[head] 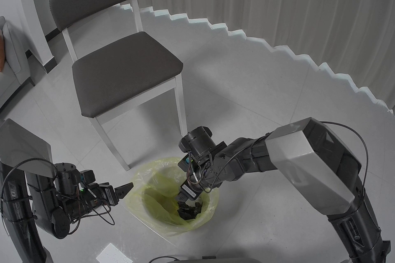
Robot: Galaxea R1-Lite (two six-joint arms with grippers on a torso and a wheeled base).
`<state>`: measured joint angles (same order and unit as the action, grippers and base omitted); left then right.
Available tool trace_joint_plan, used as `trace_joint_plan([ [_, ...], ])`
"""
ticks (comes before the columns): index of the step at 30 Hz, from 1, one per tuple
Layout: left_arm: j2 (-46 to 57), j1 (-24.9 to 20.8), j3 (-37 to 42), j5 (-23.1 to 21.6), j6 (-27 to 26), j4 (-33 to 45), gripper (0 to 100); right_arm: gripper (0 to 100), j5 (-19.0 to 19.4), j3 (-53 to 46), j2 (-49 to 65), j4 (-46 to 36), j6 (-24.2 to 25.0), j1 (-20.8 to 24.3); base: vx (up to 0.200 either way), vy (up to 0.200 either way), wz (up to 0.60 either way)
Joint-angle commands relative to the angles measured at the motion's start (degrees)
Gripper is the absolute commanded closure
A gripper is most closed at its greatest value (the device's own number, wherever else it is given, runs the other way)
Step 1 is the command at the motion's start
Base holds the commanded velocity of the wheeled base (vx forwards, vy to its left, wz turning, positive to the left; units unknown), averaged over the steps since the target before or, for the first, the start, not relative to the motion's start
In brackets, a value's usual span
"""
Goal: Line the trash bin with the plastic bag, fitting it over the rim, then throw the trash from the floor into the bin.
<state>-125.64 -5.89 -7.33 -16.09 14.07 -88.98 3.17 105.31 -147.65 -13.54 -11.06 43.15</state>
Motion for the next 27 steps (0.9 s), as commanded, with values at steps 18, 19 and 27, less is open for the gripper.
trace_joint_plan([
  [18, -20.35, 2.55, -15.00, 0.27, -2.64, -1.02, 0, 0, -0.62, -21.55, 20.39, 8.80, 0.33, -4.04, 0.000, 0.000, 0.00],
  [19, -20.70, 2.55, -15.53, 0.18, -3.08, -1.02, 0, 0, -0.62, -21.99, 20.47, 8.89, 0.33, -4.22, 0.000, 0.000, 0.00],
  [27, -21.76, 2.11, -18.43, -0.08, -3.08, -1.02, 100, 0, -0.53, -23.58, 21.00, 10.20, 0.42, -5.45, 0.000, 0.000, 0.00],
])
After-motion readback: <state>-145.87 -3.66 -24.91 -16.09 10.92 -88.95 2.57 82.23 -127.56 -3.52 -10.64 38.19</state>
